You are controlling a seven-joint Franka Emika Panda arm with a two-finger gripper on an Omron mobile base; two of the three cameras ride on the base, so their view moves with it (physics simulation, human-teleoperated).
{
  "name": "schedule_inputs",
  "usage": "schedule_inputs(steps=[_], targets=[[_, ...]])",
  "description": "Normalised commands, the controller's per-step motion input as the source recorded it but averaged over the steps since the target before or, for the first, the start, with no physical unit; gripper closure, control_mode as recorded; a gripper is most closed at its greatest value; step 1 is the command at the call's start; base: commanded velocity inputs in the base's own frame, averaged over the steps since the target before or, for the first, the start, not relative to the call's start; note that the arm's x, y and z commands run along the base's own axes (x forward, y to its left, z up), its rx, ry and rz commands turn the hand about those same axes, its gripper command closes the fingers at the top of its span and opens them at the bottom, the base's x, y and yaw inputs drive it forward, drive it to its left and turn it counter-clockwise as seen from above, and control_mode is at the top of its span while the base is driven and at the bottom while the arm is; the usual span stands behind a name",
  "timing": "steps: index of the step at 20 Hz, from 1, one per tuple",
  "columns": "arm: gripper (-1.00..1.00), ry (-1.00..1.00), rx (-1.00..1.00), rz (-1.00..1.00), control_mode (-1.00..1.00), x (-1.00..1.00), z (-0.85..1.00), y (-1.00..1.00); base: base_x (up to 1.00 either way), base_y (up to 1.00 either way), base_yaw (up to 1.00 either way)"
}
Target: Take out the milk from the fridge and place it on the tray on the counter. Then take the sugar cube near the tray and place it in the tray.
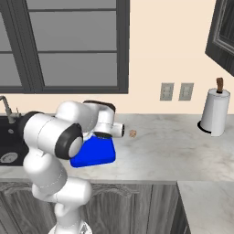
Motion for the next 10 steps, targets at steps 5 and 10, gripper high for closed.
schedule_inputs(steps=[5, 10], targets=[[1.00, -0.01, 0.00, 0.00, -1.00, 0.00, -0.24, 0.00, 0.00, 0.00, 0.00], [1.00, -0.01, 0.00, 0.00, -1.00, 0.03, -0.26, 0.00, 0.00, 0.00, 0.00]])
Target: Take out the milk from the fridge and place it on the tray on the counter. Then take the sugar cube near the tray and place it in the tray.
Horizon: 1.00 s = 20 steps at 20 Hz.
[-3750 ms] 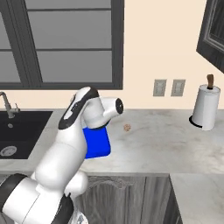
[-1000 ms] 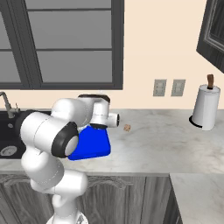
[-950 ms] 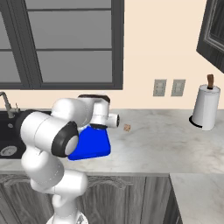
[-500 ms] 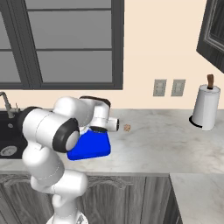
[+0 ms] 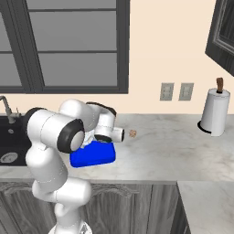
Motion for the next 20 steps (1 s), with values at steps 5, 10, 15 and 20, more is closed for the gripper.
schedule_inputs(steps=[5, 10, 15, 20], targets=[[1.00, 0.00, 0.00, 0.00, -1.00, 0.02, -0.28, 0.00, 0.00, 0.00, 0.00], [1.00, -0.02, 0.00, 0.00, -1.00, 0.00, -0.26, 0.00, 0.00, 0.00, 0.00], [-1.00, -0.03, 0.00, 0.00, -1.00, -0.02, -0.17, 0.00, 0.00, 0.00, 0.00], [-1.00, 0.00, 0.00, 0.00, -1.00, -0.04, 0.18, 0.00, 0.00, 0.00, 0.00]])
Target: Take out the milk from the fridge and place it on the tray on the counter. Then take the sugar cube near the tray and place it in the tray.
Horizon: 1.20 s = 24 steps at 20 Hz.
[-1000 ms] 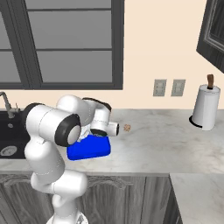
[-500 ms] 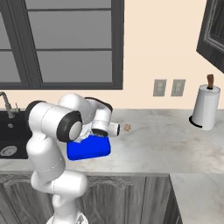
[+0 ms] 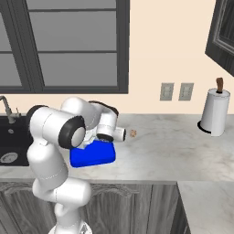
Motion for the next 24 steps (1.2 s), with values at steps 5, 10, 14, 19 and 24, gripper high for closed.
schedule_inputs(steps=[5, 10, 14, 19, 24], targets=[[-1.00, -0.03, 0.00, 0.01, -1.00, 0.00, 0.36, 0.00, 0.00, 0.00, 0.00], [-1.00, 0.00, 0.00, 0.00, -1.00, 0.02, 0.44, 0.00, 0.00, 0.00, 0.00], [-1.00, 0.00, 0.00, 0.00, -1.00, 0.00, 0.67, 0.00, 0.00, 0.00, 0.00], [-1.00, 0.00, 0.00, 0.00, -1.00, -0.04, 0.59, -0.26, 0.00, 0.00, 0.00], [-1.00, 0.00, 0.00, -0.02, -1.00, -0.47, 0.44, -0.50, 0.00, 0.00, 0.00]])
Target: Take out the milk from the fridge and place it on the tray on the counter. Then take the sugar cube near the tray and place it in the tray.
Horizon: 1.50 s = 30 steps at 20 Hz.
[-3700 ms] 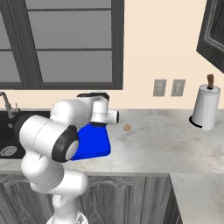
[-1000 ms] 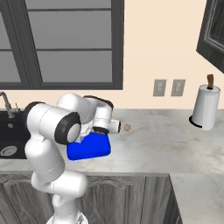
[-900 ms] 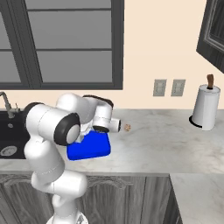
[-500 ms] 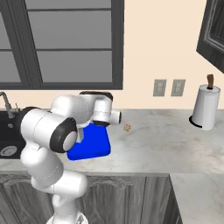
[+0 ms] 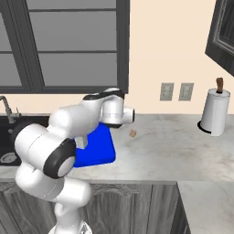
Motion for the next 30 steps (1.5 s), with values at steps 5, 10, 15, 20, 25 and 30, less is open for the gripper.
schedule_inputs(steps=[5, 10, 15, 20, 25, 30], targets=[[-1.00, 0.01, -0.01, -0.10, -1.00, -0.65, 0.50, -0.45, 0.00, 0.00, 0.00], [-1.00, 0.14, 0.00, -0.39, -1.00, -0.67, 0.42, -0.52, 0.00, 0.00, 0.00], [-1.00, 0.28, 0.00, -0.50, -1.00, -0.56, 0.12, -0.49, 0.00, 0.00, 0.00], [-1.00, 0.41, -0.01, -0.50, -1.00, -0.39, 0.23, -0.20, 0.00, 0.00, 0.00], [-1.00, 0.71, -0.02, -0.29, -1.00, -0.07, 0.37, -0.35, 0.00, 0.00, 0.00], [-1.00, 0.77, -0.12, -0.27, -1.00, 0.00, 0.01, -0.02, 0.00, 0.00, 0.00]])
